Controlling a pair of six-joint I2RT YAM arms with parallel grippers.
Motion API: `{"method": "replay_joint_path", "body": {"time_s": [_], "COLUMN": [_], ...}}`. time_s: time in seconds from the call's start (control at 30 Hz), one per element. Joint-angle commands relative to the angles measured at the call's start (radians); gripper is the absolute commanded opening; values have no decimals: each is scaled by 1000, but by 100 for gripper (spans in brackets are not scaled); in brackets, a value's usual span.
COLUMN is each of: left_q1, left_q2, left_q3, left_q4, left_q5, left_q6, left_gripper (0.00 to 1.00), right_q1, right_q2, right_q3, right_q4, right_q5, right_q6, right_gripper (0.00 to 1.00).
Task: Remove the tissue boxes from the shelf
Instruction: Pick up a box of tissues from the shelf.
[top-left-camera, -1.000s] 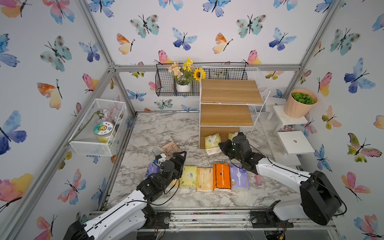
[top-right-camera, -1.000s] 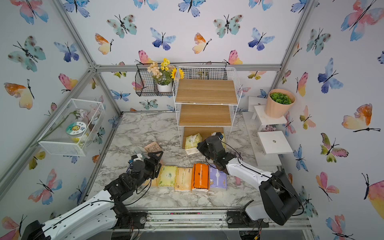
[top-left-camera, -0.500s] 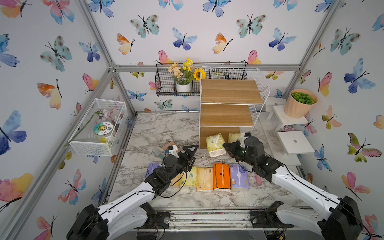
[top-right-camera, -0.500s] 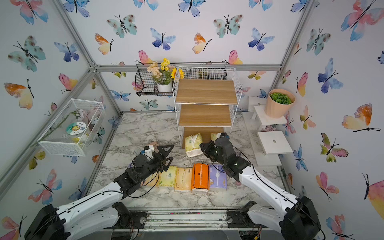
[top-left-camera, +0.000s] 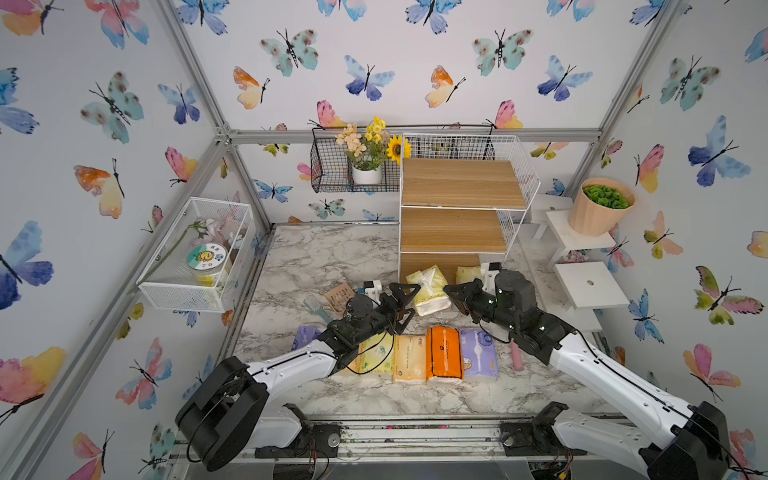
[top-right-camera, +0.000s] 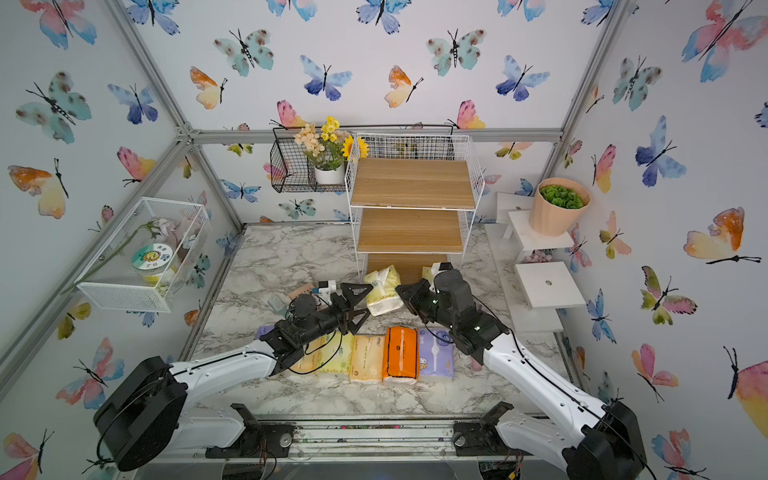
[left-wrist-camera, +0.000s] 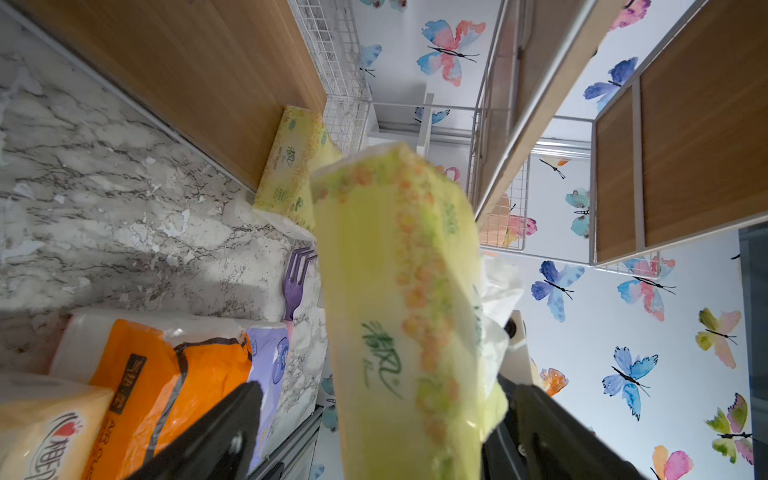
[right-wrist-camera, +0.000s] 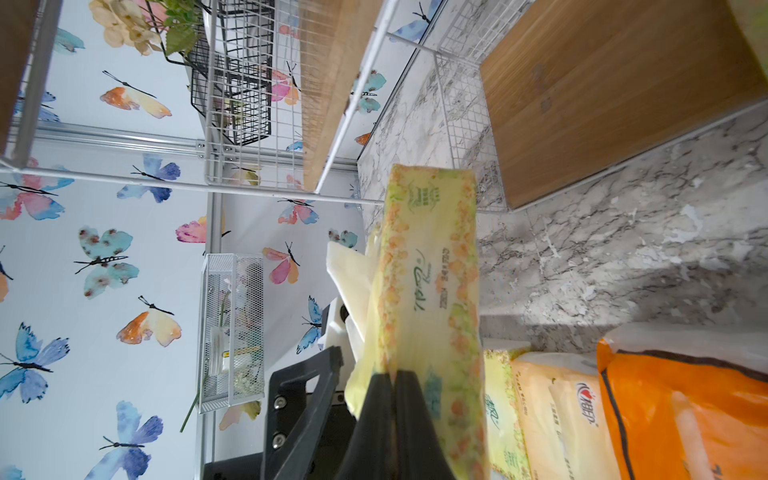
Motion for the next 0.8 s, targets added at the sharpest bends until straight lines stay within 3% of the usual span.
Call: {"method": "replay_joint_path", "body": {"time_s": [0.0,0.07,0.23,0.53,0.63,0.77], "left_q1": [7,7,7,5,2,-5], "left_q2": [36,63,120,95,69,48], "left_q3": [23,42,65,110,132,159], "left_q4": [108,148,259,173,97,23], "left_q5": [39,50,49,13,-1,-11], "left_q6": [-38,-41,-60,30,80,130], "left_gripper": [99,96,72,40,36,34], "right_q1": [-3,-3,-3,-3,-3,-3], "right_q2": [-21,-25,-34,-58,-64,-71], "right_q3": [30,26,23,20,25,58], "right_q4": [21,26,7,-65,-80,-141], "right_q5": [-30,-34,-28,32,42,73], "right_q6": [29,43,46,38,26,-25], "right_gripper": [3,3,3,4,11,42]}}
